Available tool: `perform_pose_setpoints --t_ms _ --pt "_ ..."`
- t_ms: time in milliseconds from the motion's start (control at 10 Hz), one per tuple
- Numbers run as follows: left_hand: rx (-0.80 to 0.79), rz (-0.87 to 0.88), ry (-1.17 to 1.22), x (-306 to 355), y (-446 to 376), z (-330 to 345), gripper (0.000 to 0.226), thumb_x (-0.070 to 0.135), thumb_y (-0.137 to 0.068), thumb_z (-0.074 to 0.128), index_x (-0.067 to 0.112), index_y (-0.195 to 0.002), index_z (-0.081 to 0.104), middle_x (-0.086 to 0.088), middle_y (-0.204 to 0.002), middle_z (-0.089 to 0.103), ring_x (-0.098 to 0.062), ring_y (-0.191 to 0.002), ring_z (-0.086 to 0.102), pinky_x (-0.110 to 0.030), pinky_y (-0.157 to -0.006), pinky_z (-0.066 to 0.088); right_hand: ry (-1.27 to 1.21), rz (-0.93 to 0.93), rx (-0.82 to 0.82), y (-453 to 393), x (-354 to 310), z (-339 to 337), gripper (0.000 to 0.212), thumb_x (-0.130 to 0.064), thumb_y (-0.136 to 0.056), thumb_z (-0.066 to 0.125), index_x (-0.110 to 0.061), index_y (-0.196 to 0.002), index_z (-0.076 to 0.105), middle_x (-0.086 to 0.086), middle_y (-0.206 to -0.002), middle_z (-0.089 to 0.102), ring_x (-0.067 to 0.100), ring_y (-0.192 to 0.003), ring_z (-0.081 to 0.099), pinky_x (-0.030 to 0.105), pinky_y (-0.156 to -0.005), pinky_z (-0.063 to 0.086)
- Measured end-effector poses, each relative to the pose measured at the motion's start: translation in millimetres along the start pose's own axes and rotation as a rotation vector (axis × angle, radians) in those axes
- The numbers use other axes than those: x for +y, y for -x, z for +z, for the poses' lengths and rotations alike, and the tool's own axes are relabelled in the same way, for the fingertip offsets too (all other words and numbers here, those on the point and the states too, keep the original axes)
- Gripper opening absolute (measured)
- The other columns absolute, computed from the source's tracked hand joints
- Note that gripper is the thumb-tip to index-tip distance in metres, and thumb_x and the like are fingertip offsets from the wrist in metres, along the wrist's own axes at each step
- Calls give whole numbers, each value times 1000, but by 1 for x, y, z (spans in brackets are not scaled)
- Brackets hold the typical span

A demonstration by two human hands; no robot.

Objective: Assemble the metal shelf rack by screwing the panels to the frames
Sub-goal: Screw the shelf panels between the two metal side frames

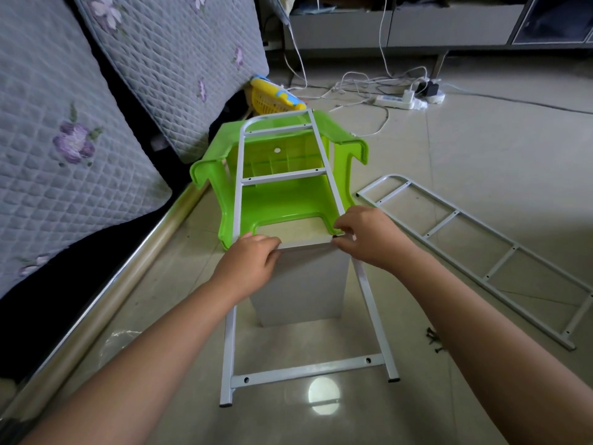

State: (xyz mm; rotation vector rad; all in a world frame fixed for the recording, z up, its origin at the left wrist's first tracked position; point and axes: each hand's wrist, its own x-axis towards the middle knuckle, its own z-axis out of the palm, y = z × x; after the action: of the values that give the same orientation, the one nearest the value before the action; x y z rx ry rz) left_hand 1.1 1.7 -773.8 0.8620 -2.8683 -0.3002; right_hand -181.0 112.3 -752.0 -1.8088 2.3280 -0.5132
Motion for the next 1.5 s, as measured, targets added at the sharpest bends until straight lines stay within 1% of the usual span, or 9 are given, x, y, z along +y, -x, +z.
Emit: perform_pose_setpoints --t_ms 200,400,600,700,800,900,1100,1300,1500 --pt "-10 -3 -153 22 -4 0 36 33 -96 41 12 -122 53 -9 -117 59 -29 -109 54 -33 -83 41 -236 208 190 23 38 -9 20 -3 -85 56 2 -99 69 17 -97 67 29 -91 60 28 -80 42" --pt "16 -41 -265 55 -21 21 42 42 -98 28 12 -122 45 -10 -121 57 -29 -110 54 -36 -84 39 -148 634 -120 83 122 24 24 -12 -91 49 -1 -103 67 13 -108 65 26 -99 57 24 -77 39" --pt "40 -64 -258 78 -27 31 60 45 -98 26 12 -146 16 -14 -125 55 -32 -112 52 -38 -88 37 -79 996 -271 159 175 80 24 -8 -88 49 1 -100 67 17 -102 66 27 -92 59 27 -73 42" --pt "106 -59 -247 76 -26 34 57 47 -95 28 5 -132 42 -19 -107 63 -35 -97 59 -40 -79 40 2 1103 -326 193 192 108 30 -13 -90 46 -1 -114 59 19 -119 57 30 -109 54 29 -88 44" --pt "157 -16 -195 79 -22 40 52 43 -86 30 1 -92 61 -19 -75 65 -36 -69 62 -38 -64 44 26 1208 -412 220 202 128 41 -21 -85 52 -5 -123 52 17 -129 45 32 -117 46 36 -97 41" --pt "157 -48 -214 83 -19 37 44 39 -84 36 4 -82 61 -16 -72 64 -33 -65 62 -38 -64 47 -91 1261 -378 230 198 141 41 -17 -84 56 -7 -124 51 16 -132 43 31 -120 44 33 -96 39" --pt "149 -50 -216 78 -18 43 45 39 -86 33 2 -86 58 -20 -76 62 -36 -71 60 -40 -68 44 -233 1309 -222 236 181 175 50 -10 -89 47 -2 -137 35 16 -144 26 33 -130 32 35 -103 33" --pt "139 -91 -263 83 -17 46 47 39 -86 33 -1 -96 56 -23 -87 60 -37 -82 58 -45 -77 44 -58 1354 -58 250 177 184 41 -7 -88 42 0 -128 41 20 -133 42 35 -119 47 39 -98 40" --pt "106 -110 -281 83 -17 45 52 40 -89 29 -3 -104 53 -25 -96 59 -38 -91 55 -47 -84 40 -7 1425 -263 253 173 179 34 -12 -91 45 -3 -122 54 12 -128 39 28 -116 45 35 -97 40"
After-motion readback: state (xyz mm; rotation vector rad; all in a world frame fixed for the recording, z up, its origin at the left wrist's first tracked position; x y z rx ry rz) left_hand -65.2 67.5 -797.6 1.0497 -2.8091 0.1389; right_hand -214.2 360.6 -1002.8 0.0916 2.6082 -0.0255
